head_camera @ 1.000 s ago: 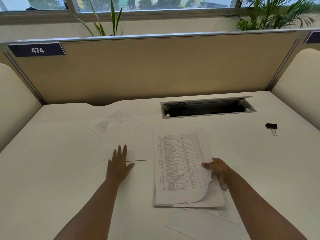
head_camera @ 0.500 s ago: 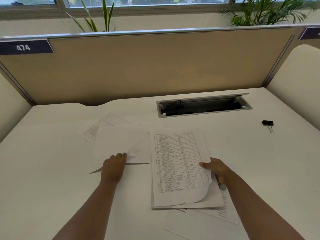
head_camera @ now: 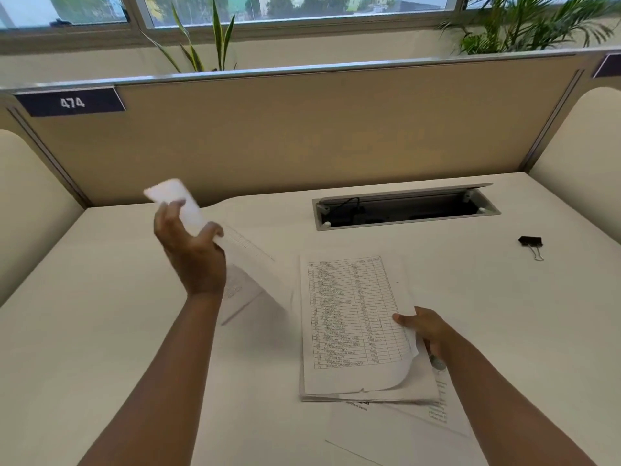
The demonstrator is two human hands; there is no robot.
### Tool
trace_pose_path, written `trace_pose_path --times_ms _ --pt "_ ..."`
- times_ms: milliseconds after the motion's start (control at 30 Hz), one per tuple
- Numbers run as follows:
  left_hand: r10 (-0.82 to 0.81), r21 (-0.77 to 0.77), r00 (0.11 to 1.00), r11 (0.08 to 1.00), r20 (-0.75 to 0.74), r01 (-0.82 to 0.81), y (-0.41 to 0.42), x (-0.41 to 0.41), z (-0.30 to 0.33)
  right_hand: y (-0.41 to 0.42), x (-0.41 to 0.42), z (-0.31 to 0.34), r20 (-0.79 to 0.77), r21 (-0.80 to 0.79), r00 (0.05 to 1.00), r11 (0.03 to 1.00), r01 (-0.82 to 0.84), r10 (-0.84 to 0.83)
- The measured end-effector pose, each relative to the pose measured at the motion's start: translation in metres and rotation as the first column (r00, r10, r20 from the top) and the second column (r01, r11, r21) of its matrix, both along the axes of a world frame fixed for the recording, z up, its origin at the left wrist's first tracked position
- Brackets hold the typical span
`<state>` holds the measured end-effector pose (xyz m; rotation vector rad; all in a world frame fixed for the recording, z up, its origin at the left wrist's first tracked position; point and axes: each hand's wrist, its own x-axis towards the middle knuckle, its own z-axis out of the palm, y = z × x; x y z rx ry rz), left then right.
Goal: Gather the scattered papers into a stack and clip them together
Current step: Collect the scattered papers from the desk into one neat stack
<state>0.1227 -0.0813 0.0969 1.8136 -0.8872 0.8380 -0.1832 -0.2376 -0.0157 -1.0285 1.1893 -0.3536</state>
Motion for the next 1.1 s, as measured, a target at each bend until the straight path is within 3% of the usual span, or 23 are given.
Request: trace_pose_path --times_ms 67,133,200,400,533,700,767,833,933,1100 --pt "-0.142 -0.092 0.981 0.987 -0.133 0.131 -0.01 -0.016 0.024 0.0 0.0 0.001 0.0 0.003 1.0 1.0 0.0 0.0" --pt "-0.26 0.026 0.965 0.965 0.024 0.26 -0.02 -0.037 0.032 0.001 0.0 0.001 0.001 0.01 1.0 1.0 -0.001 0.001" --pt "-0.411 0.199 0.885 0.907 0.22 0.371 -0.028 -0.061 0.029 0.001 0.0 0.001 -0.005 0.01 1.0 1.0 -0.004 0.004" --pt "-0.651 0.64 0.686 0.686 0.325 0.347 -0.048 -0.129 0.002 0.001 -0.001 0.001 -0.031 -0.006 0.999 1.0 -0.017 0.017" --pt "-0.774 0.806 0.596 0.484 0.213 0.341 -0.055 -0.16 -0.029 0.003 -0.001 0.004 -0.008 -0.003 1.0 1.0 -0.021 0.021" --pt "-0.736 0.862 0.659 0.228 -0.153 0.454 -0.056 -0.171 -0.057 0.005 -0.001 0.005 0.002 -0.003 1.0 1.0 -0.027 0.027" --pt "-0.732 0.871 0.64 0.134 -0.234 0.473 -0.054 -0.171 -0.063 0.005 -0.001 0.005 0.0 -0.009 1.0 1.0 -0.026 0.026" --pt "-0.718 0.821 0.605 0.082 -0.344 0.564 -0.049 -0.175 -0.064 0.004 -0.001 0.005 -0.02 -0.018 0.999 0.999 -0.04 0.039" --pt "-0.552 0.721 0.606 0.011 -0.574 0.693 -0.041 -0.177 -0.072 0.003 -0.001 0.004 -0.07 -0.041 0.996 0.997 -0.061 0.058" --pt "-0.368 0.824 0.758 -0.042 -0.538 0.565 -0.034 -0.161 -0.108 0.003 -0.001 0.001 -0.075 -0.042 0.997 0.998 -0.04 0.036"
